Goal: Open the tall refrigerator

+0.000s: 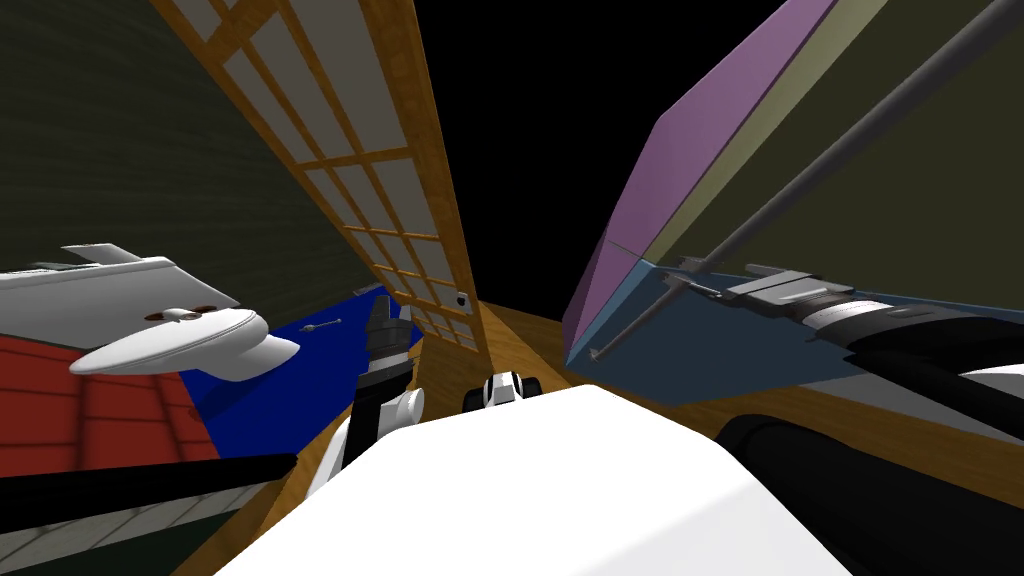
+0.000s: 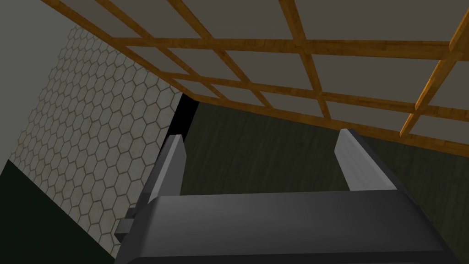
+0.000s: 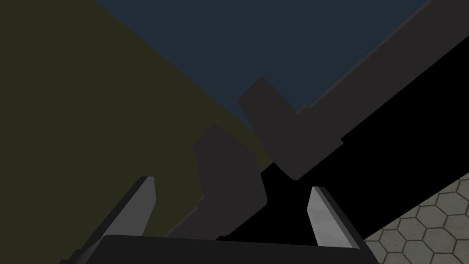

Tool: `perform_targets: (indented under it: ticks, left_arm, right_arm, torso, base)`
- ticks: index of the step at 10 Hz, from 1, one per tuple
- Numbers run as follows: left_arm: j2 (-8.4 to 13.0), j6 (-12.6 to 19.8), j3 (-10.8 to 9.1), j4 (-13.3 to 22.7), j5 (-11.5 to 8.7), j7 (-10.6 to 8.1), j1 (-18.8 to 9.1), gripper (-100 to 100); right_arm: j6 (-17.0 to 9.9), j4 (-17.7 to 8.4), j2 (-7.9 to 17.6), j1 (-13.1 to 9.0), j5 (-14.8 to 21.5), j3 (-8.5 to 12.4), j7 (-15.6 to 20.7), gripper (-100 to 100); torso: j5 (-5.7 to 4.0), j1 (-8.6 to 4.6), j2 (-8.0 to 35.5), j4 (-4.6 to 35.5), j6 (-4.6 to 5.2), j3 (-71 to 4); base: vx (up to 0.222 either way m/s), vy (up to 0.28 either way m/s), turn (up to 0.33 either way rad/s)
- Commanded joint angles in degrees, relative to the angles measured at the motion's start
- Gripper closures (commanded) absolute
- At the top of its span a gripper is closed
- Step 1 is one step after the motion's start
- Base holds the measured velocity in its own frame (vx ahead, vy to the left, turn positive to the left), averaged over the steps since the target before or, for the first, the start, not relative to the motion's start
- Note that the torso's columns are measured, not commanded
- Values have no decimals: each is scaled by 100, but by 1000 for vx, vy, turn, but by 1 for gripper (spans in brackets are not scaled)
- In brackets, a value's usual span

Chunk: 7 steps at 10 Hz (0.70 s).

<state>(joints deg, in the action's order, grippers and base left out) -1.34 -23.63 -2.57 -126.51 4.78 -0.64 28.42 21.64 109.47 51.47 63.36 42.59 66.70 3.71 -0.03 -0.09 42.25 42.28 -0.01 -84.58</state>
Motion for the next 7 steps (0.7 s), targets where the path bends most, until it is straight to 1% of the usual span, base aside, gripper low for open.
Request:
perform_targets:
  ticks: [1, 2, 3, 4, 5, 7]
  left_arm:
    - [0, 0, 0, 0, 0, 0, 0, 0]
    - [0, 0, -1, 0, 0, 0, -1, 0]
    - [1, 0, -1, 0, 0, 0, -1, 0]
    - [1, 0, -1, 0, 0, 0, -1, 0]
    - [1, 1, -1, 0, 0, 0, -3, 0]
    - [1, 1, -1, 1, 0, 0, -7, 0]
  right_arm:
    - [-35, 11, 69, 102, 63, 127, -24, -100]
    - [-47, 18, 75, 113, 69, 142, -34, -100]
    - [-46, 18, 76, 112, 69, 140, -33, 100]
    - [8, 125, 92, 62, 33, 147, -23, 100]
    - [79, 245, 110, 18, -2, 135, -12, 100]
    - [221, 487, 148, -71, -72, 111, 9, 100]
  torso:
    - [2, 6, 3, 0, 1, 0]
    - [-2, -8, 22, 6, 2, 12]
    - [-5, -14, 28, 9, 2, 18]
    - [-11, -2, 19, 1, -4, 17]
    - [-20, 0, 27, -6, -19, 23]
    - [-26, -19, 70, 13, 7, 52]
  base:
    - [44, 46, 5]
    - [11, 10, 1]
    - [8, -1, -8]
    - [-116, -60, -19]
    - [-313, -127, 53]
    - [-414, -126, 61]
